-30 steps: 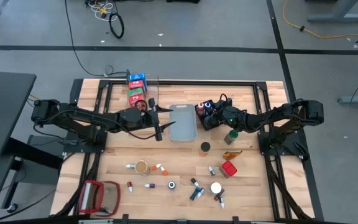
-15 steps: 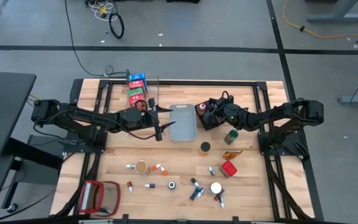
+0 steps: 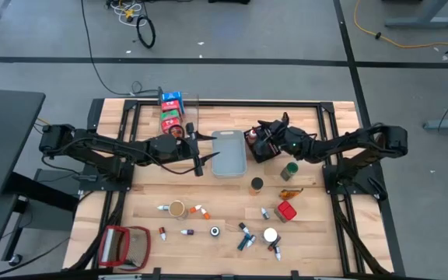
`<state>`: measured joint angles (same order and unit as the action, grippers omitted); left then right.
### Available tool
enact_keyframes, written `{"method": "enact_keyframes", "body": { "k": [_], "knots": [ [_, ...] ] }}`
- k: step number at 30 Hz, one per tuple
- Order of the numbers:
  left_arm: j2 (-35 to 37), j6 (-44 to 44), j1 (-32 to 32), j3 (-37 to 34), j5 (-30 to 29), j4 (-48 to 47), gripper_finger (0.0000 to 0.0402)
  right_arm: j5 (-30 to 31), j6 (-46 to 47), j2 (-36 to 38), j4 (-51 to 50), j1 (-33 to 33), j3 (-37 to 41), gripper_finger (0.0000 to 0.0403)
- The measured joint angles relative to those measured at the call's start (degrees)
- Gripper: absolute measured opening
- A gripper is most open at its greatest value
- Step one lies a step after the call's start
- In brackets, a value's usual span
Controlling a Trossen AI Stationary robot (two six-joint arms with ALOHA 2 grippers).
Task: Pick & Place Kitchen Items
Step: Put the blue food coloring bottle into the black bin
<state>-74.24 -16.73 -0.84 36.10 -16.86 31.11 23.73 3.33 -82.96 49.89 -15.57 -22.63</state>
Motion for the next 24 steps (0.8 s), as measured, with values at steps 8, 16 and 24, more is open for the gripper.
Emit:
{"method": "enact_keyframes", "body": {
  "k": [8,16,24],
  "knots": [
    [0.00,0.00,0.00,0.00,0.00,0.42,0.0247,-5.59,-0.67,8.89,-11.74,0.01,0.01,0.0232],
    [0.00,-1.49,0.00,0.00,-0.05,0.48,0.0247,-10.34,3.62,22.67,-32.18,0.04,0.00,0.0231],
    [0.00,-0.15,0.00,0.00,-0.07,0.48,0.0247,-13.84,9.70,21.87,-42.36,0.09,0.02,0.0214]
  ]
}}
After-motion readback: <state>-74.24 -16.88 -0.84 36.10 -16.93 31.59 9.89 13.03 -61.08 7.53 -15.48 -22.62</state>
